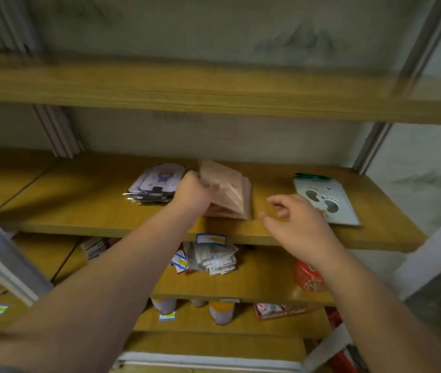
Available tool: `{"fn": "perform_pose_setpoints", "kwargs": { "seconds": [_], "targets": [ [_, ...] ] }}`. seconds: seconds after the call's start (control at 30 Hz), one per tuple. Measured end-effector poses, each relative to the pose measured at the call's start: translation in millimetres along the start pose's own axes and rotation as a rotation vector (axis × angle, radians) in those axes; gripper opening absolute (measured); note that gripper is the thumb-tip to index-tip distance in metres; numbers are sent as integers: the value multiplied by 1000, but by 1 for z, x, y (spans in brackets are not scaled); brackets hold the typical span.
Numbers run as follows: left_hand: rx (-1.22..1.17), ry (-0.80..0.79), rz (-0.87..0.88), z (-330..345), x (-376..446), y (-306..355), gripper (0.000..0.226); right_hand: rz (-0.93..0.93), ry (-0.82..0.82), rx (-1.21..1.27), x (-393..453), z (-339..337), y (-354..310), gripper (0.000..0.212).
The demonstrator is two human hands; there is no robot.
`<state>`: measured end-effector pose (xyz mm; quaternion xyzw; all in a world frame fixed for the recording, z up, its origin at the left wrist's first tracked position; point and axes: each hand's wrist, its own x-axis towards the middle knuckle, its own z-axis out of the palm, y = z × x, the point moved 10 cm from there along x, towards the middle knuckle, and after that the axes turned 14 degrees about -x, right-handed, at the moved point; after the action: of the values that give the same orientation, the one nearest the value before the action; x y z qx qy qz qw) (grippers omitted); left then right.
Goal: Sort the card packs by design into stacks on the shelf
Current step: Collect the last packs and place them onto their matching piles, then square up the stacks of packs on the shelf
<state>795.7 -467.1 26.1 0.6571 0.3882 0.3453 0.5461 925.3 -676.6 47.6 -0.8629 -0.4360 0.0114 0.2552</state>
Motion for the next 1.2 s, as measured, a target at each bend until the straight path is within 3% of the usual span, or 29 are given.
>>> {"fn": "perform_pose_setpoints", "kwargs": {
  "seconds": [0.2, 0.3, 0.47, 0.63, 0.83, 0.97, 1.2],
  "targets": [
    [625, -66, 248, 25, -2, 25, 35, -43, -26, -20, -18, -3, 7, 53],
    [709, -60, 207, 17, -1, 18, 46, -64, -16, -15, -18, -8, 5, 51],
    [730, 41, 377, -17, -1, 62, 35, -94, -4, 0, -8, -10, -12, 51],
    [919, 97, 337, -102, 29, 106, 49, -168, -35, -10, 20, 0, -67, 50],
    [1391, 11, 231, -165, 33, 94, 37, -231, -65, -67, 47, 5, -137, 52],
    [1439, -32, 199, -180, 35, 73, 42, -264, -88, -142, 54, 21, -163, 51],
    [1187, -70, 76, -192, 65, 15, 70, -196, -178, -290, 78, 67, -182, 55]
  ]
}}
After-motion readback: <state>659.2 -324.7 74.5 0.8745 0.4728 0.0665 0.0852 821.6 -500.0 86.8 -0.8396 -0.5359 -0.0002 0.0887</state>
